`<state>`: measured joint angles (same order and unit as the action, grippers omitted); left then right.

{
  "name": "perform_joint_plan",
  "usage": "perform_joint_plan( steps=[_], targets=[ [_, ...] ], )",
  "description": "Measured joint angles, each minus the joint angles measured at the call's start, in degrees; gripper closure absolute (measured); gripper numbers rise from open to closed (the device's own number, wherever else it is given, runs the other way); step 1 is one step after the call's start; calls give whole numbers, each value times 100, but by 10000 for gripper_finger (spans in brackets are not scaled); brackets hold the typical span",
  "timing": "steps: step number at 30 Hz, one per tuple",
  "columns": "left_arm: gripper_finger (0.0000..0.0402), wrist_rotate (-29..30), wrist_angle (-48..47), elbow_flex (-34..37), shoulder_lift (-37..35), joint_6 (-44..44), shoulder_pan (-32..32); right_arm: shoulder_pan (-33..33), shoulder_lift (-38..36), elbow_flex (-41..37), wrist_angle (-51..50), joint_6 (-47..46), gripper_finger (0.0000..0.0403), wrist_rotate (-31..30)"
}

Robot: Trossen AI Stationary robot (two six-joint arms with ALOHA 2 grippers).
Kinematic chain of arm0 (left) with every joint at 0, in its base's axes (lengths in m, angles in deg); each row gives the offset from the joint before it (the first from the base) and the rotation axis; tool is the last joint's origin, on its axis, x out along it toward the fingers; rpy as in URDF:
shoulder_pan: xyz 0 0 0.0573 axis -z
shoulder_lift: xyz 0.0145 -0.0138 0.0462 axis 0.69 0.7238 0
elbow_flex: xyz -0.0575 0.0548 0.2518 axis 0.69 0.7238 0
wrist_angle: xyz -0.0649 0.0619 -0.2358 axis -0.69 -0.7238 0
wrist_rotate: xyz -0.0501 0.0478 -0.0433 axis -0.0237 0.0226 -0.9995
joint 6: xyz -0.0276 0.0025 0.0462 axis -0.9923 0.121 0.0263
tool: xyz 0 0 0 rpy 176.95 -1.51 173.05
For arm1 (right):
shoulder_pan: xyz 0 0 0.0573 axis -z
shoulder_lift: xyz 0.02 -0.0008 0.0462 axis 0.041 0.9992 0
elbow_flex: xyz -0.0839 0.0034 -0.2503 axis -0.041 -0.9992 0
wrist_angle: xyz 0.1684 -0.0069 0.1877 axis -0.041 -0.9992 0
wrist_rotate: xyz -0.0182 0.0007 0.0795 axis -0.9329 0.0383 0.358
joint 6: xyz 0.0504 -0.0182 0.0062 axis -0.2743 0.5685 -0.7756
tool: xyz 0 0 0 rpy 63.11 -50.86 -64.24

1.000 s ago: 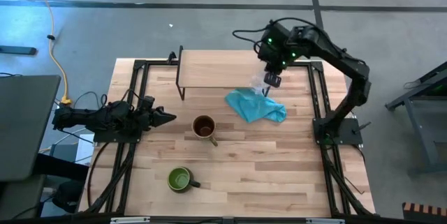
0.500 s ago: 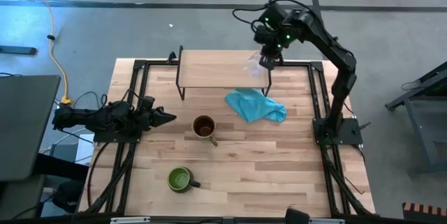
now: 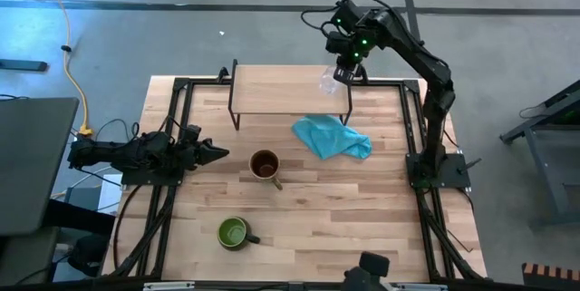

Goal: Stack small to large cups/mugs on shelf
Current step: Put the transparent mug on the shelf

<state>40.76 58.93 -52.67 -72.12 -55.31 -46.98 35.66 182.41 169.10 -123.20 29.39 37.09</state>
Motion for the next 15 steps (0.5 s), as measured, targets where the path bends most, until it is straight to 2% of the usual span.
perform_joint_plan(
  steps=[9, 15],
  targets=[
    [311, 21, -11, 0, -2, -24, 1, 35, 126, -2, 167, 701, 403, -83],
    [311, 146, -5, 0, 0, -26, -1, 25, 129, -2, 302, 784, 403, -67]
  ],
)
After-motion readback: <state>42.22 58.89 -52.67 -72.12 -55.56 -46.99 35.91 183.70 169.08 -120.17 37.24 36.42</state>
